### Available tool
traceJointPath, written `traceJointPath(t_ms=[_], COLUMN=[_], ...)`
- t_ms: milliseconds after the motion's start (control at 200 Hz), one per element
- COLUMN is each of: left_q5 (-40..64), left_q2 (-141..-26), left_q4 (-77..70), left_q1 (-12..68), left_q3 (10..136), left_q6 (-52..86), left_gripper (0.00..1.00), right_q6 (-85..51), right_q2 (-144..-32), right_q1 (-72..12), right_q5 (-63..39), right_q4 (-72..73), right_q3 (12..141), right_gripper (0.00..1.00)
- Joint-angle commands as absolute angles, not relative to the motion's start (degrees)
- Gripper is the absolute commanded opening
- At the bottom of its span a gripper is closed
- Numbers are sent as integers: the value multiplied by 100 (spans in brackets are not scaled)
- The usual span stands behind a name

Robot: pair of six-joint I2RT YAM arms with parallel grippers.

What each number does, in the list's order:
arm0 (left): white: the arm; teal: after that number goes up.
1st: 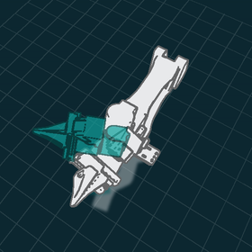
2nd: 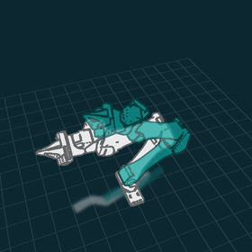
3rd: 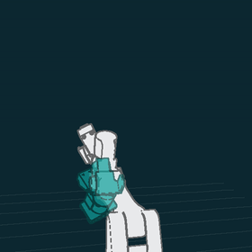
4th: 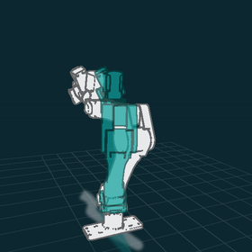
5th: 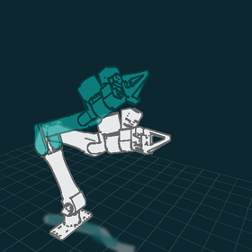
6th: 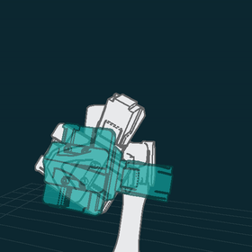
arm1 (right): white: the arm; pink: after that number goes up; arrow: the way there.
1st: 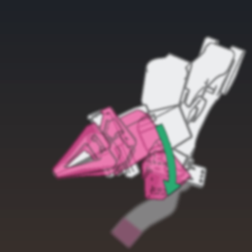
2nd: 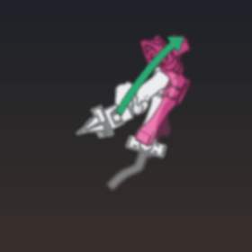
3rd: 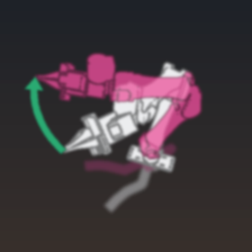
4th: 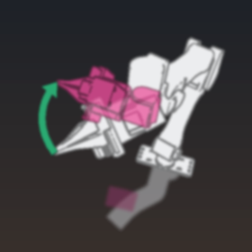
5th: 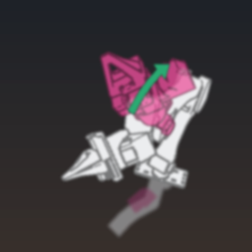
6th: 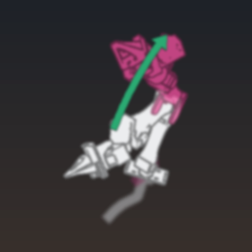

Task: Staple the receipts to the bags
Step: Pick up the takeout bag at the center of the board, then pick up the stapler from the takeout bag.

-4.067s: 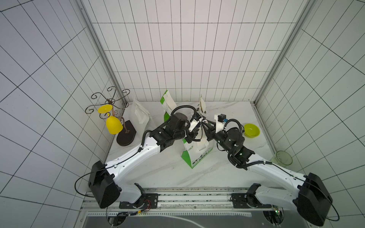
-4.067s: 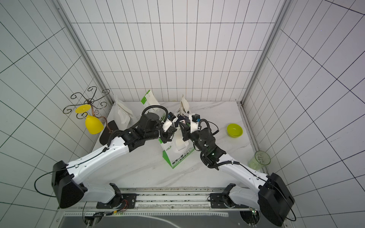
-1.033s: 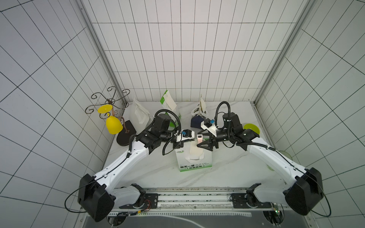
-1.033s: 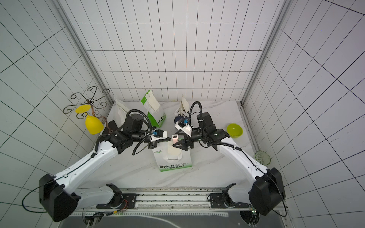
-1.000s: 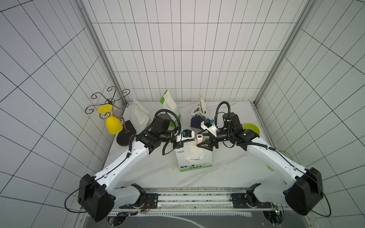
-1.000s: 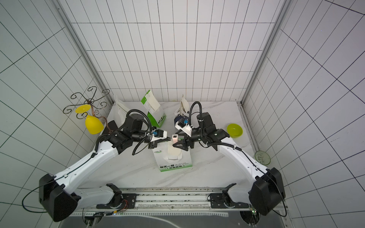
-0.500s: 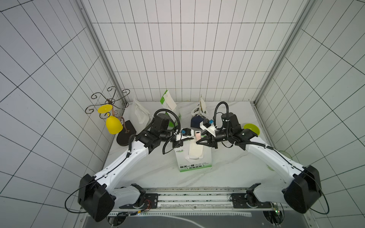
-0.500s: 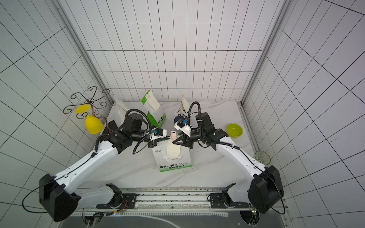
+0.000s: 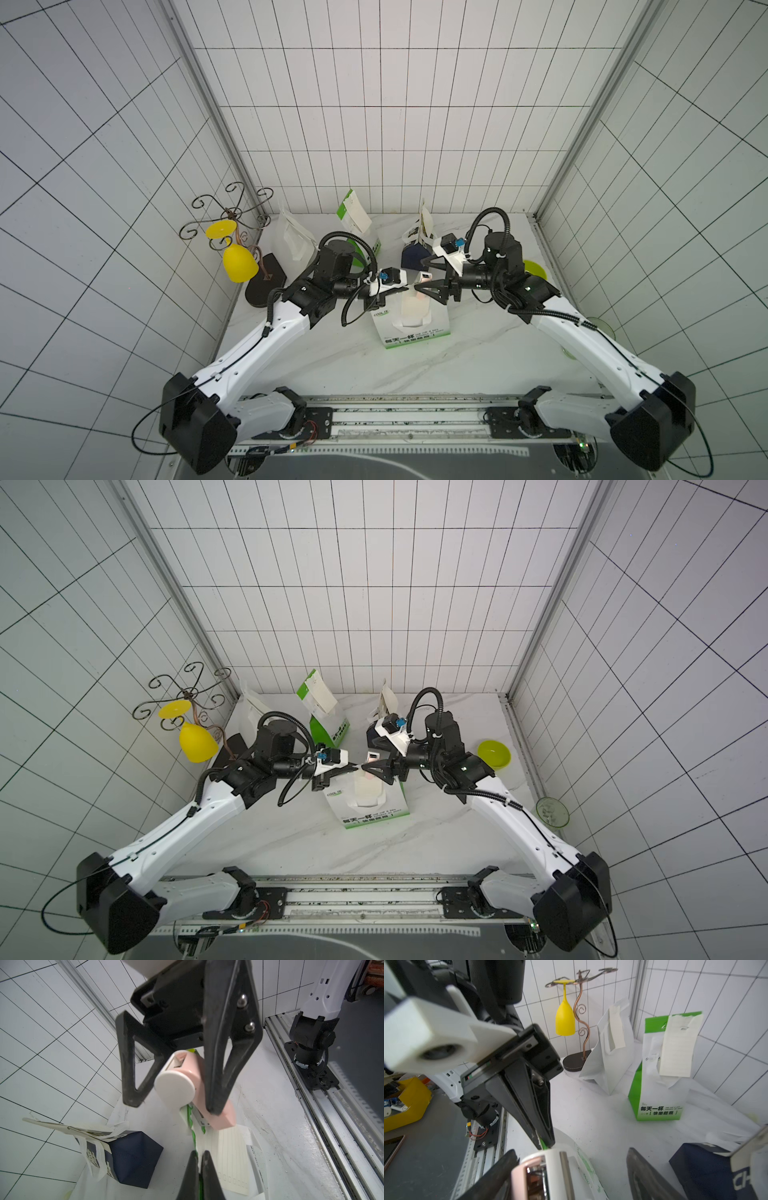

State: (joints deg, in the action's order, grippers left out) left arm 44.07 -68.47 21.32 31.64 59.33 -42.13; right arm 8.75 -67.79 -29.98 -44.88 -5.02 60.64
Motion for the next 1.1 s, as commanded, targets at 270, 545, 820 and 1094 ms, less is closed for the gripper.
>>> traceJointPath(t_ms=[270, 545, 820, 1094], left_q5=[3570, 2006, 1493, 1645], left_q2=[-6314, -6331, -6538, -6513], left_q4=[863, 709, 951, 914], left_q1=[3395, 3826, 4146, 4142], left_q3=[5656, 5633, 5852, 5845], left_q6=[-2607, -1767, -1689, -1652], left_gripper=[0, 0, 0, 0], right_q6=[-745, -627, -38, 110], right_q2=[-5821, -5402, -5470, -5936], right_q1=[-3070, -4189, -4943, -5177], right_q5=[-2471, -797, 310, 544], right_q4=[1186, 1321, 1715, 1766], right_q3=[5633, 5109, 4707, 4666], right_gripper=[75, 65, 67, 66])
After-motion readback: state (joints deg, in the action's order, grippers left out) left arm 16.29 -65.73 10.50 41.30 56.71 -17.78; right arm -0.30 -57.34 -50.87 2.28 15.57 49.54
